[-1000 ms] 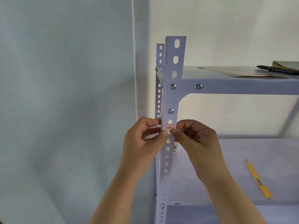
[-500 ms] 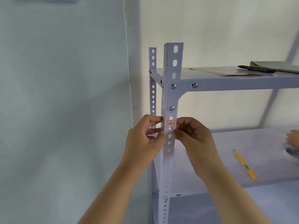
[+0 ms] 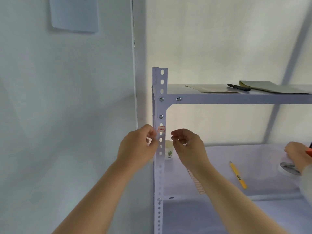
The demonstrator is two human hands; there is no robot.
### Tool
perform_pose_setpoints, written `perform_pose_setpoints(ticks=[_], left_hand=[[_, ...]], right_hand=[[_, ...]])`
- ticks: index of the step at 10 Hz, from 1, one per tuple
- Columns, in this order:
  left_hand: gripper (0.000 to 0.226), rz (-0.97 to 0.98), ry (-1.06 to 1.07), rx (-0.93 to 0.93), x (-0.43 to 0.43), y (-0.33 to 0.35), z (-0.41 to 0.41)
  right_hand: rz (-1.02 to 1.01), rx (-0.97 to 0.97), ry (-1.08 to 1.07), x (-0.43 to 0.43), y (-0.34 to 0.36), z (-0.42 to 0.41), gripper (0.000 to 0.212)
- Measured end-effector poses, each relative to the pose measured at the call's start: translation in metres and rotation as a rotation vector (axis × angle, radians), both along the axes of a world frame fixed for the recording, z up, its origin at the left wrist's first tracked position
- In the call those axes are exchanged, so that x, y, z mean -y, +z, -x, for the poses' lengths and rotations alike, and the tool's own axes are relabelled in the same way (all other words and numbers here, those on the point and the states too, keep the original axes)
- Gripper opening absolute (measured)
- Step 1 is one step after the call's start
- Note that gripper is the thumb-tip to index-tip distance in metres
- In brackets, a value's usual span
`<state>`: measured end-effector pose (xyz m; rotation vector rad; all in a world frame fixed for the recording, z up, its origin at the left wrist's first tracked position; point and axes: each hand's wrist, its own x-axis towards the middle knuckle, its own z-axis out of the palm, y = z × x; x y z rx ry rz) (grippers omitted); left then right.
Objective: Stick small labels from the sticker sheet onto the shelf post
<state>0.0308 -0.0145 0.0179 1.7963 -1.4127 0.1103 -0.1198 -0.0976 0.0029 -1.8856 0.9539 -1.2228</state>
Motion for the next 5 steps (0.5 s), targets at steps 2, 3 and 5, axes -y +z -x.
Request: perform_pose_setpoints(ticks=[2, 3, 5], left_hand=[[0.033, -0.015, 0.168, 0.366, -0.004, 0.011, 0.028], [0.04, -0.017, 0.23, 0.453, -0.011, 0.013, 0.041], [0.052, -0.026, 0.298, 0.535, -0.027, 0.017, 0.053]], right_hand=[[0.119, -0.171, -0.04, 0.0, 0.004, 0.036, 0.039], [0.258, -0.279, -0.101, 0.002, 0.006, 0.05, 0.044], [0.472, -0.394, -0.189, 0.001, 0.014, 0.064, 0.052]])
